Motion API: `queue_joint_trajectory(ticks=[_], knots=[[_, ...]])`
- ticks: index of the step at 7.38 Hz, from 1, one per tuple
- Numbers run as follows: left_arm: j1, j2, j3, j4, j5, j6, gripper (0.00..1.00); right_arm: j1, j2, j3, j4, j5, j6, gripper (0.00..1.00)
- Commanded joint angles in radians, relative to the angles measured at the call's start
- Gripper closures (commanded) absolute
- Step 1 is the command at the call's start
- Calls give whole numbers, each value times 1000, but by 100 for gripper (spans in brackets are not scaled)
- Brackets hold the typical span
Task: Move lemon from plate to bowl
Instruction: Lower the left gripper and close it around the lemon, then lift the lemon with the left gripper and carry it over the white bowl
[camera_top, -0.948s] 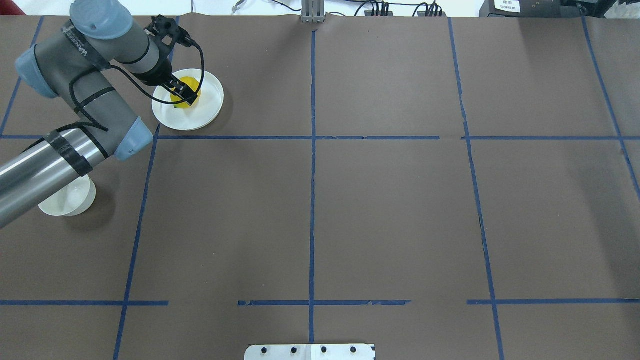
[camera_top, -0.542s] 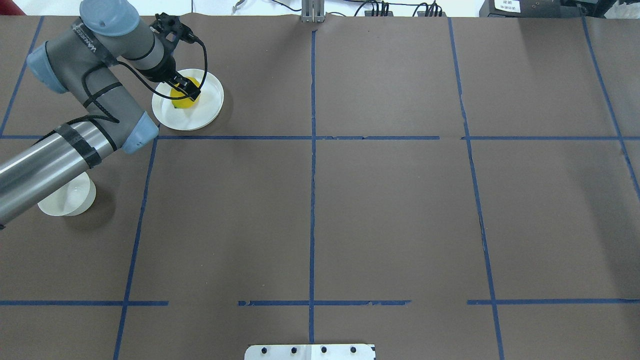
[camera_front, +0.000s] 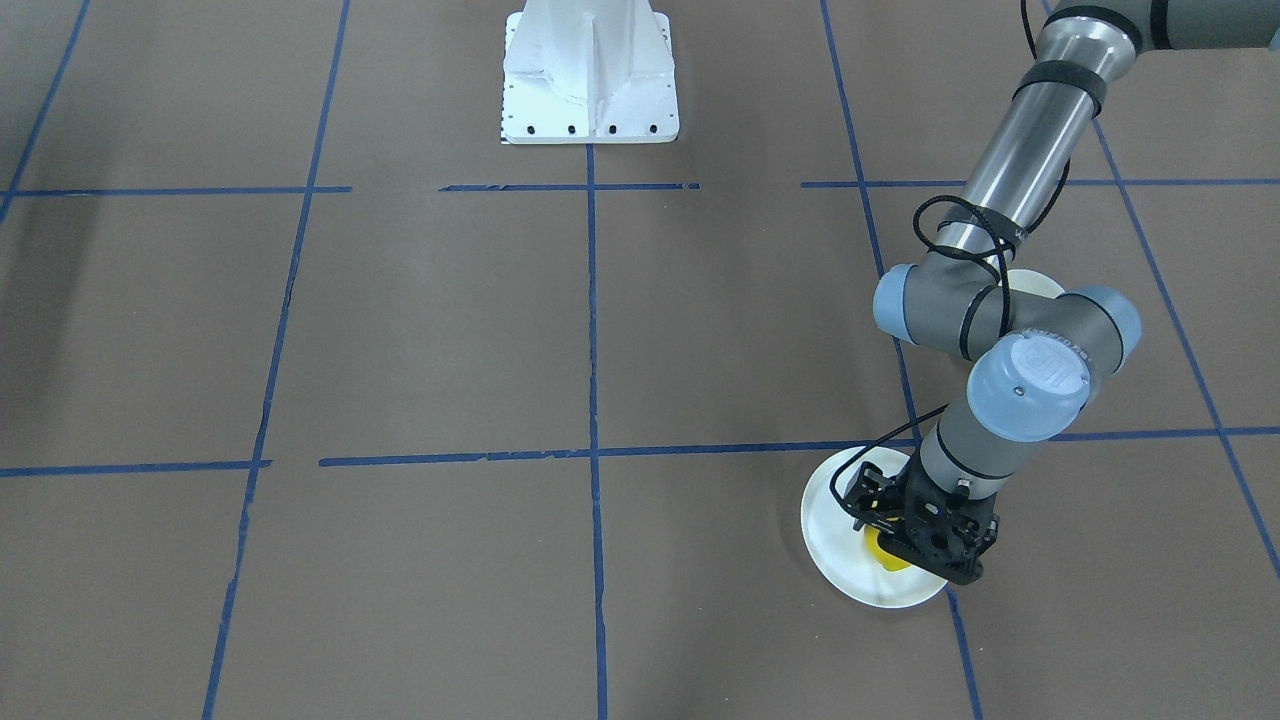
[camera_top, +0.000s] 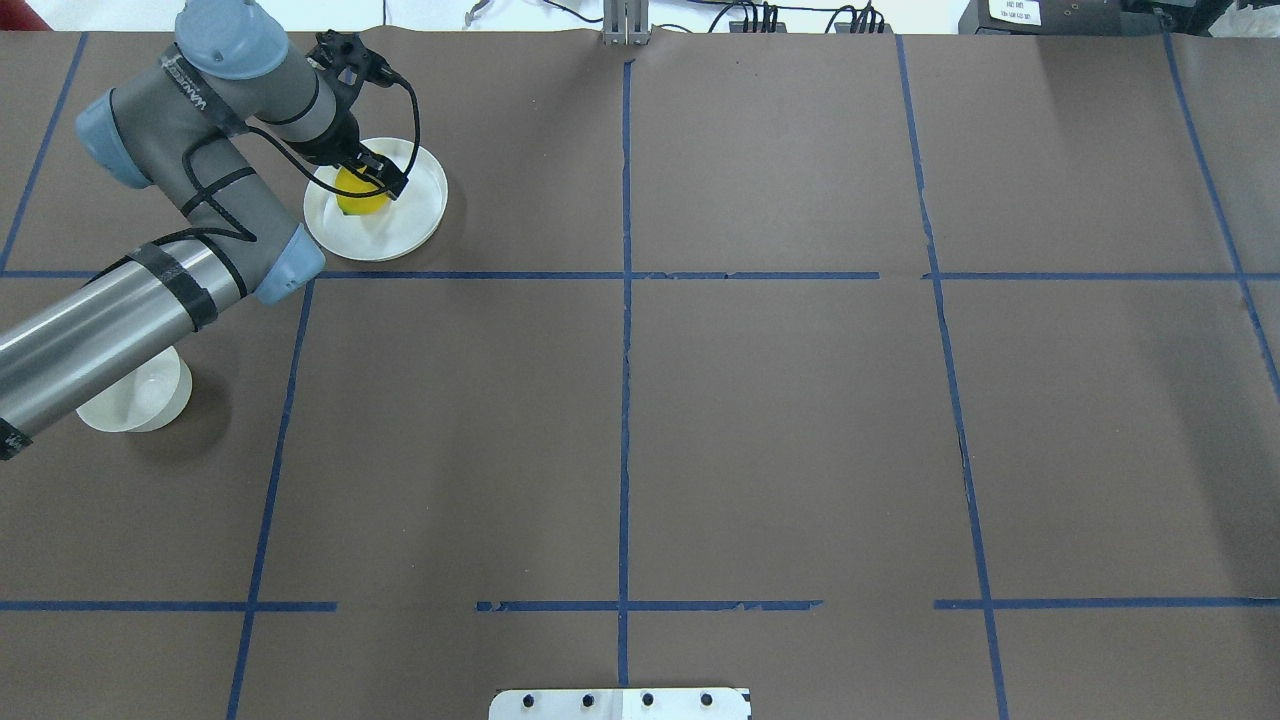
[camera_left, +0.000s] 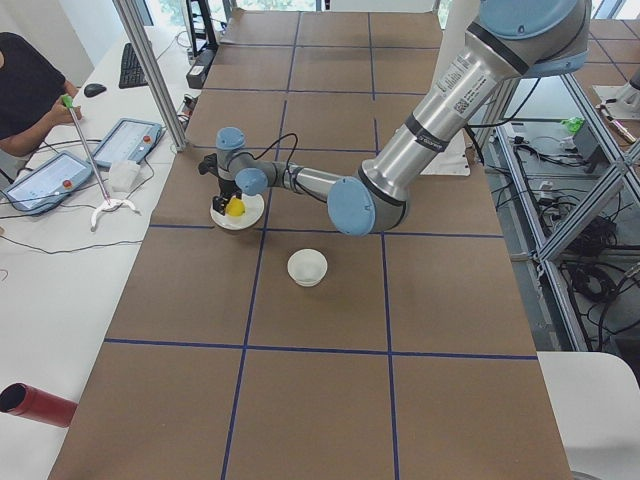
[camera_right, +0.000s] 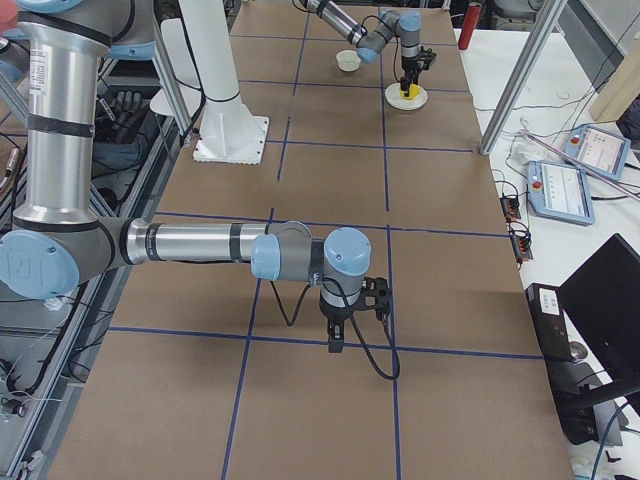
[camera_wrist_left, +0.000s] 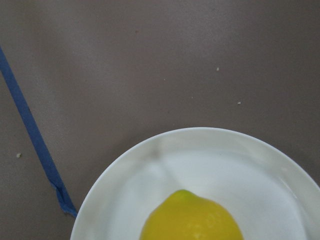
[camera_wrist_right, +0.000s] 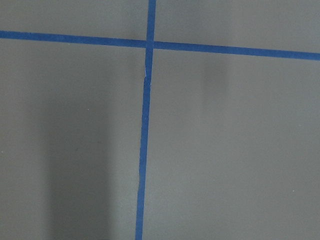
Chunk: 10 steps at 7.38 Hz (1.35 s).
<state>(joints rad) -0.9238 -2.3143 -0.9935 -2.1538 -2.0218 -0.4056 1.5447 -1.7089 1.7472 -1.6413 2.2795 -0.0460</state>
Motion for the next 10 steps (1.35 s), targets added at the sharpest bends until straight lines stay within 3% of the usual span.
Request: queue_joint_trajectory(ticks=[1,2,3,5,6,7,8,10], knots=[[0,1,-8,9,-3,-2,48,0,0,0,0,0,0,0],[-4,10,-81,91,-52,-4,75,0,0,0,0,0,0,0],[-27,18,-209,280,-57,-4,88,0,0,0,0,0,0,0],[-50,288,-579,341,-60,-1,89,0,0,0,0,0,0,0],[-52,405,-693,341,-57,-6,89,0,0,0,0,0,0,0],[-62,502,-749,341,-61,-65,89,0,0,0,0,0,0,0],[-59,621,-816,310,-55,-278,93,0,0,0,0,0,0,0],[-61,876,-855,20,-54,-320,92,0,0,0,0,0,0,0]])
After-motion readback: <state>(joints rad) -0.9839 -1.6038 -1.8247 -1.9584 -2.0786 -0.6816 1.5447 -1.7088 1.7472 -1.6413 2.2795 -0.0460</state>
